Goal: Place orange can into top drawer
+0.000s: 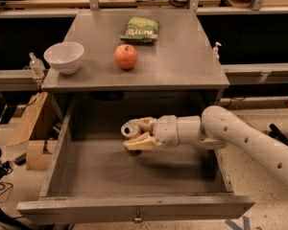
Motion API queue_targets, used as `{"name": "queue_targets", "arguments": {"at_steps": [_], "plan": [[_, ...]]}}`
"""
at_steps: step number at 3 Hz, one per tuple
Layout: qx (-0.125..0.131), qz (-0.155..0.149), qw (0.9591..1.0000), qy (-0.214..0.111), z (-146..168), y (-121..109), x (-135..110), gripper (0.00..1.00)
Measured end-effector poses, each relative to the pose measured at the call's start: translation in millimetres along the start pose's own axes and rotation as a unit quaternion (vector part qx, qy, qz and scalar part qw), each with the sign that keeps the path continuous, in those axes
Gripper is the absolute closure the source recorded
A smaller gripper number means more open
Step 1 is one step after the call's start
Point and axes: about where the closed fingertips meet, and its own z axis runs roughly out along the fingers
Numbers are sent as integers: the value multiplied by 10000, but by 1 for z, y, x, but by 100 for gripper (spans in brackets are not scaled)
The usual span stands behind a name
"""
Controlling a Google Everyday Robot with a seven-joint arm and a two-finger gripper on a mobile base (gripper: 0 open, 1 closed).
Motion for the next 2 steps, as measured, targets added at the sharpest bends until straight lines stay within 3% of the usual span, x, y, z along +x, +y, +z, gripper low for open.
{"name": "queue_targets", "arguments": {"at_steps": [2], "plan": [[-86,-150,9997,165,25,9,30,100]]}}
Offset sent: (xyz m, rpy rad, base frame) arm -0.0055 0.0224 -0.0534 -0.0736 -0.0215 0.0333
